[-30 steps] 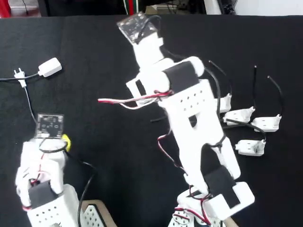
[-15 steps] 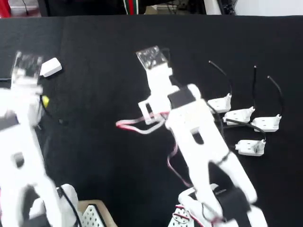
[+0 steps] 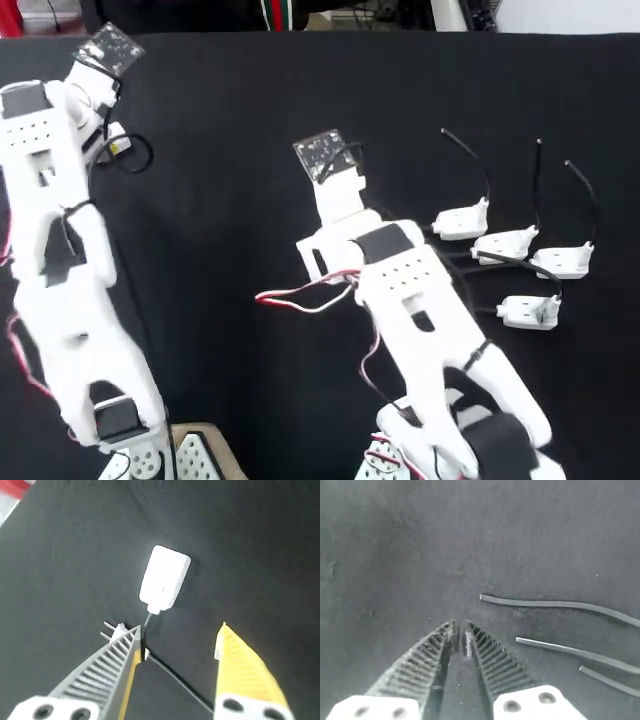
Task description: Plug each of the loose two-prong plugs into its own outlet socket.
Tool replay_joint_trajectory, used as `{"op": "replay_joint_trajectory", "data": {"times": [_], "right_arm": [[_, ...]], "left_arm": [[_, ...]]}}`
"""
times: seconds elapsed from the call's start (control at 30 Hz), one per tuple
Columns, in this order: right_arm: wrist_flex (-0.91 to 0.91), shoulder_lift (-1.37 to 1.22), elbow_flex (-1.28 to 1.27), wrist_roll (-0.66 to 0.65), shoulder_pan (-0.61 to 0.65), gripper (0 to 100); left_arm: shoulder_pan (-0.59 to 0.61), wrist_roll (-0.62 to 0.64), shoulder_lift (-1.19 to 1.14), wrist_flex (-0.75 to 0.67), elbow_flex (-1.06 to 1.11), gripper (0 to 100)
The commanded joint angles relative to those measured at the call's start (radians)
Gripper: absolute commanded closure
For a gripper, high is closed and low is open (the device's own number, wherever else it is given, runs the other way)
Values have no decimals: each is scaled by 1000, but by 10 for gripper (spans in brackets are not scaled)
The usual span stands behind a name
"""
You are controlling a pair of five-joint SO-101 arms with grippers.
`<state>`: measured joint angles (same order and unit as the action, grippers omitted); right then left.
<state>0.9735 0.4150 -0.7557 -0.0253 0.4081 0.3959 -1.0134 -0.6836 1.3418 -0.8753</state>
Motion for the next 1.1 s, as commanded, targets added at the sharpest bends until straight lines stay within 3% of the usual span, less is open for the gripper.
{"op": "replay_joint_trajectory", "data": {"times": [0.0, 0.2, 0.6, 0.7, 0.87, 1.0, 1.07], "right_arm": [[-17, -48, 54, -9, 5, 986], [-18, -117, 85, -14, 5, 986], [-18, -128, 88, -41, 5, 986], [-25, -128, 87, -44, 5, 986], [-48, -128, 76, -44, 5, 986], [-48, -128, 76, -44, 5, 986], [-52, -128, 76, -44, 3, 986]], "left_arm": [[-7, -97, -230, 51, -430, 750], [-13, -132, -499, 38, -731, 674], [5, -164, -601, -115, -515, 680], [5, -213, -601, -21, -499, 727], [2, -236, -601, 155, -587, 963], [-4, -241, -605, 388, -731, 969], [-2, -229, -612, 420, -776, 970]]}}
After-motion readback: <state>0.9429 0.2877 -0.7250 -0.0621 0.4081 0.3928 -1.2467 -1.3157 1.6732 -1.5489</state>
